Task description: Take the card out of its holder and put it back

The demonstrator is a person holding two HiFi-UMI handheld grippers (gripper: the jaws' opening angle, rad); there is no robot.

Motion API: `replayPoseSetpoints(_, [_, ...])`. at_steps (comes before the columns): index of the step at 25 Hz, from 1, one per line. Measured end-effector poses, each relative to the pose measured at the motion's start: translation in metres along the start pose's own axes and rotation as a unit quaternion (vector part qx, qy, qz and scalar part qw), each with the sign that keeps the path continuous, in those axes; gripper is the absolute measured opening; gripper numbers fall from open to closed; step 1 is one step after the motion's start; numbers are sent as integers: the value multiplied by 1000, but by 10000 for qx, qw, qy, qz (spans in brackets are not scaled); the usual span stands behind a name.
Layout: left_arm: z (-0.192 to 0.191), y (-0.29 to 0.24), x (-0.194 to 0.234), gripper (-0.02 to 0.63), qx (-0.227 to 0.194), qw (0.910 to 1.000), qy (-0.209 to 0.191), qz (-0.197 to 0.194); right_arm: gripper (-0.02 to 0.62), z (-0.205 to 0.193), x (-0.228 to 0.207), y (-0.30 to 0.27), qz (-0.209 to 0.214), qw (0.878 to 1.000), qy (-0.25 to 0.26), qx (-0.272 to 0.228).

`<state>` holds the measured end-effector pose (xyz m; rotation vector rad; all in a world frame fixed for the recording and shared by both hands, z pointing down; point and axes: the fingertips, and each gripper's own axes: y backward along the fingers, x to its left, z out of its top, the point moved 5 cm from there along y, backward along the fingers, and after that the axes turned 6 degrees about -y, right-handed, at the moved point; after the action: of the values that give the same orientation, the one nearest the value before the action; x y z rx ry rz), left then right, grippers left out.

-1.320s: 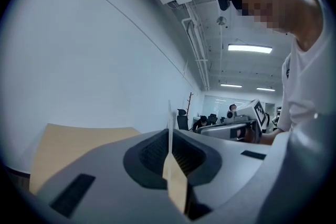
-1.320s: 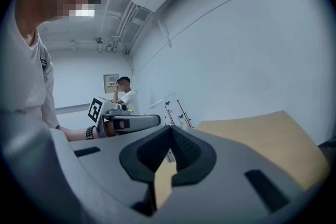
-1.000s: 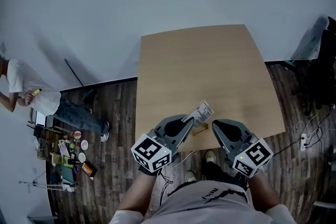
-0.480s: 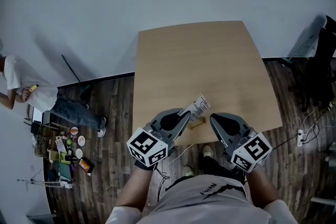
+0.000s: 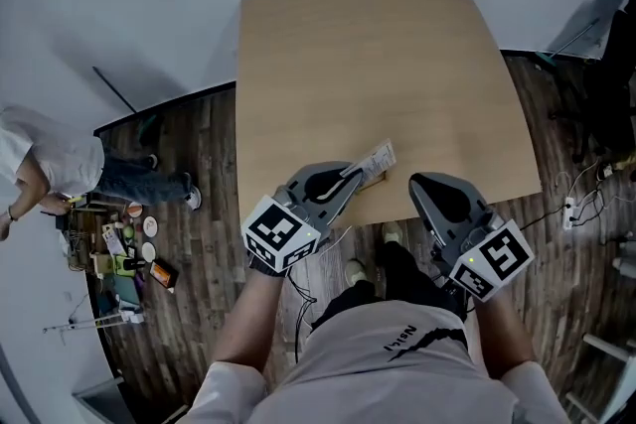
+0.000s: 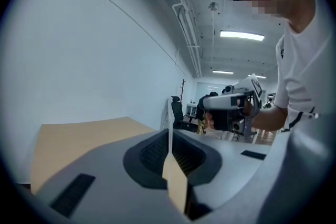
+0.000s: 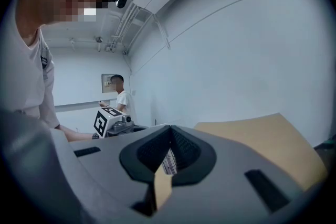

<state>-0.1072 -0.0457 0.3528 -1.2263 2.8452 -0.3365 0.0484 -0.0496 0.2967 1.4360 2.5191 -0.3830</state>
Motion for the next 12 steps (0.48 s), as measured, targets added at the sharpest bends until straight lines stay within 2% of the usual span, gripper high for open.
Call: replayPoseSetpoints(12, [-105, -51, 28, 26, 463, 9957, 95, -801, 14, -50, -45, -6, -65, 9985, -407, 353])
